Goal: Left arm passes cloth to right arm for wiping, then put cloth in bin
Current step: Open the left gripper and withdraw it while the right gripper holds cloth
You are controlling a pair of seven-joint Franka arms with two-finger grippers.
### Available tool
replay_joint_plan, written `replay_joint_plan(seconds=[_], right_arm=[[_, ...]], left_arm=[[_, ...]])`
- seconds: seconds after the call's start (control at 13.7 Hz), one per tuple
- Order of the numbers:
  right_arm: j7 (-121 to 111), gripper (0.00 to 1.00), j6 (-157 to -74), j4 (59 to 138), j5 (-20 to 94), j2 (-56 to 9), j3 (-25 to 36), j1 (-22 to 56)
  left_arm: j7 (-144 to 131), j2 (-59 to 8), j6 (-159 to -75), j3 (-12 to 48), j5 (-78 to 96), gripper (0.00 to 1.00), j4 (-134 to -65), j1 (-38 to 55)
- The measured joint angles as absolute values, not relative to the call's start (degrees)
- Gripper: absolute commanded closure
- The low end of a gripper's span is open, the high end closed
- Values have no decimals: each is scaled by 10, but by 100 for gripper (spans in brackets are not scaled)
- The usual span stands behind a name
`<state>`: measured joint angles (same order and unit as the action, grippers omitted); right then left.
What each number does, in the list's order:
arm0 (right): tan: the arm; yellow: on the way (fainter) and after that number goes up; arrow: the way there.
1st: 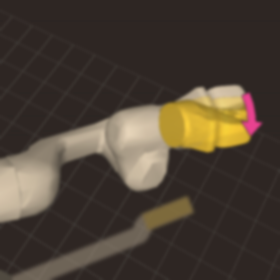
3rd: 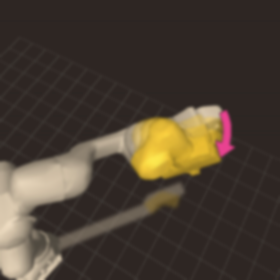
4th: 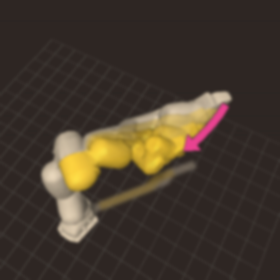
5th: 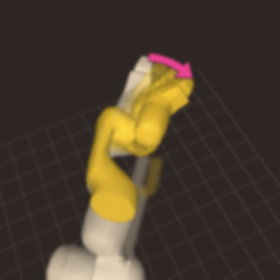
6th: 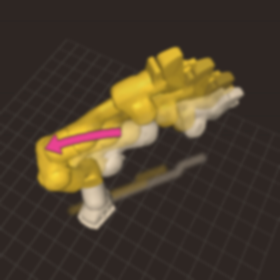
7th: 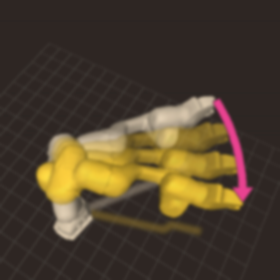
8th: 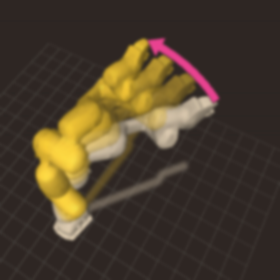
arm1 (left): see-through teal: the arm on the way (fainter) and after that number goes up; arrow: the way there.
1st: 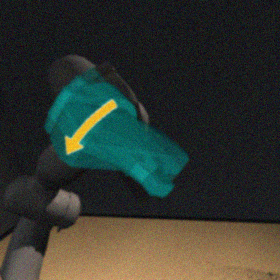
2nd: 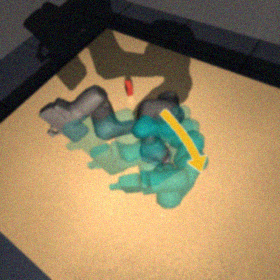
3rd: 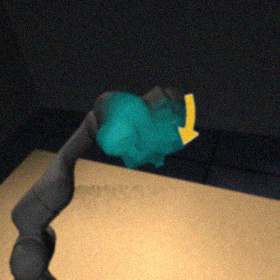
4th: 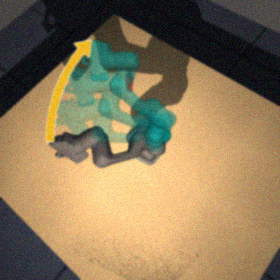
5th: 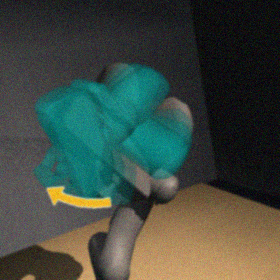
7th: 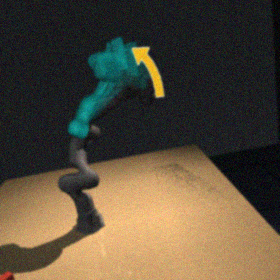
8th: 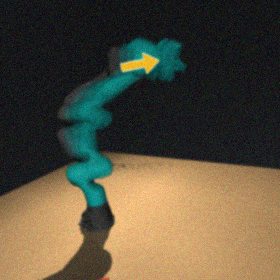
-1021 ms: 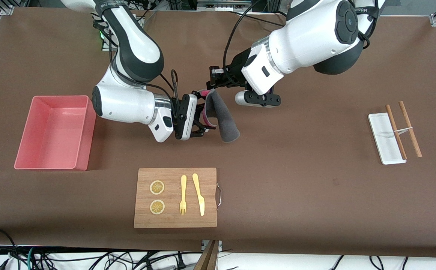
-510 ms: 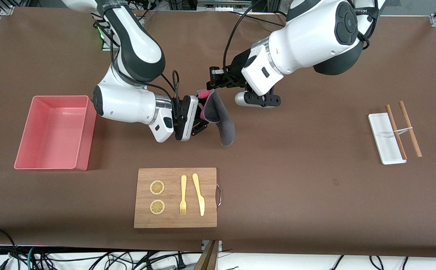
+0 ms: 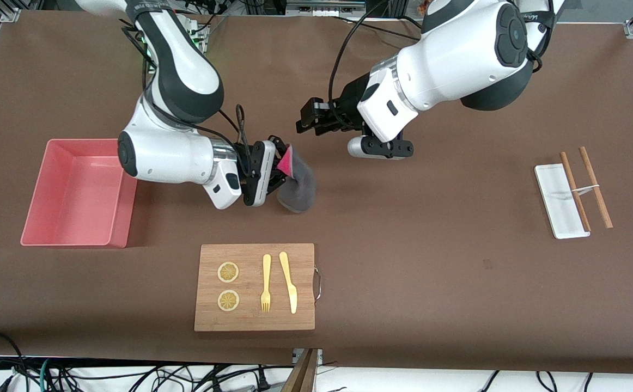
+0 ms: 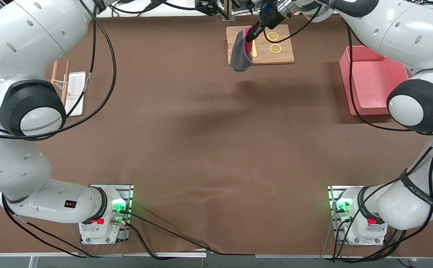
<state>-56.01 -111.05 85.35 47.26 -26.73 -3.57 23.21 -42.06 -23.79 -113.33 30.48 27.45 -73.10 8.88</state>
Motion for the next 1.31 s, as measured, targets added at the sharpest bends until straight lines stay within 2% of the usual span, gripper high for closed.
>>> replay_joint_plan(seconds=[0.22,0.58,0.95,1.09,1.31], right_arm=[[-540,100,-1064,853,412,-249,-34,205],[-492,100,-975,856,303,-221,6,154],[-321,100,-935,899,166,-147,12,132],[-258,100,-934,919,125,-132,13,118],[-151,100,-935,942,89,-130,13,104]], left_arm=[[-420,-238,-1092,295,233,0,-731,77],[-407,-235,-955,293,100,0,-726,18],[-268,-222,-872,286,-42,0,-723,4],[-170,-190,-861,238,-51,0,-730,11],[-38,-119,-879,124,-20,0,-783,10]])
